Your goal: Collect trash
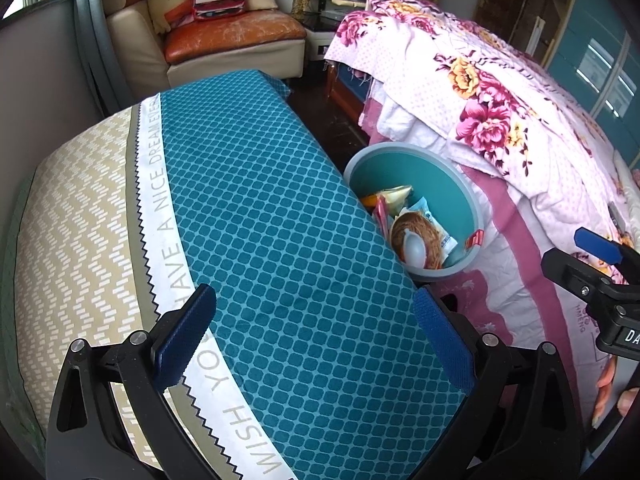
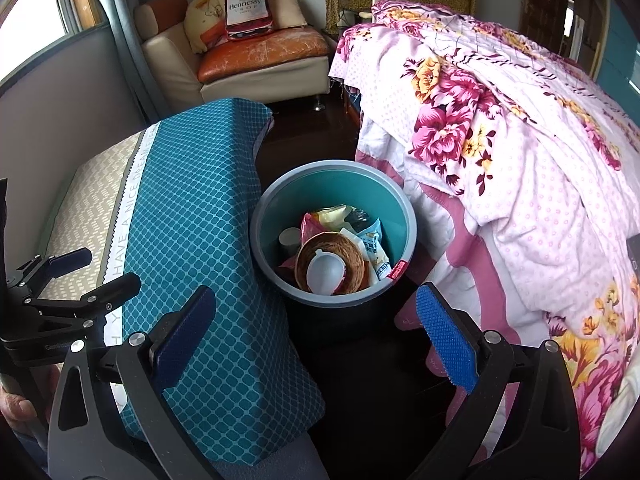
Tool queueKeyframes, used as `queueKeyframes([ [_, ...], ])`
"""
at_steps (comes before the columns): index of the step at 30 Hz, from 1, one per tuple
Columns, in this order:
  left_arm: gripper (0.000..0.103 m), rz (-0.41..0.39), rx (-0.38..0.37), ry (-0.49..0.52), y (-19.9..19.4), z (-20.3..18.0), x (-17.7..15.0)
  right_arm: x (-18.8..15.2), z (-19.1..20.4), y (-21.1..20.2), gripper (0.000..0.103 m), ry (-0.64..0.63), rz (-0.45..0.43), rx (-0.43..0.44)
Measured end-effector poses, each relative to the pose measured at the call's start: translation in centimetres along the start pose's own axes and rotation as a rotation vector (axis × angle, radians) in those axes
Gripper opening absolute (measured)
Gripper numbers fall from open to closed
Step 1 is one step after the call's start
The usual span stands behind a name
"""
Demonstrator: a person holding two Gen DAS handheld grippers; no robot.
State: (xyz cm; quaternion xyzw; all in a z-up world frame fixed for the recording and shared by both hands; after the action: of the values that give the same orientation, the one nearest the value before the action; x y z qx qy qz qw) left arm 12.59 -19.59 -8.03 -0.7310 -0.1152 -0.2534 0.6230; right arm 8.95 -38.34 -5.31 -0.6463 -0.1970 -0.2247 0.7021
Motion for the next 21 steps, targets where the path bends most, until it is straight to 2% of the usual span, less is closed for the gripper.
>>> queueKeyframes([
  [10,0.099,0.038,0.004,-0.012,1.8,0.6,-0.2,0.4,0.4,1.7,0.096,0.012,0.034,0.006],
  [21,0.099,0.036,0.0,-0.004,2.6,0.9,-0.1,0.7,0.3,3.2,0.096,0.01,0.056,0.011],
])
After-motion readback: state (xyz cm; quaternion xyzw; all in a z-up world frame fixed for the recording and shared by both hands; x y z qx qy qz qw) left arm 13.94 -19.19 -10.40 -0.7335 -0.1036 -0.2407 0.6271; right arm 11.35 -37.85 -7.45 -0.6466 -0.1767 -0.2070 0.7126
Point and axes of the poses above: each gripper's, at about its wrist camera, not at the fingertips, and y roughly the way its jaws point, z to its left, x to its top, the point moved 9 cm from there along y, roughly the way its jaws point, and after that the axes turned 2 degrees about -y, right-handed, at the moved point
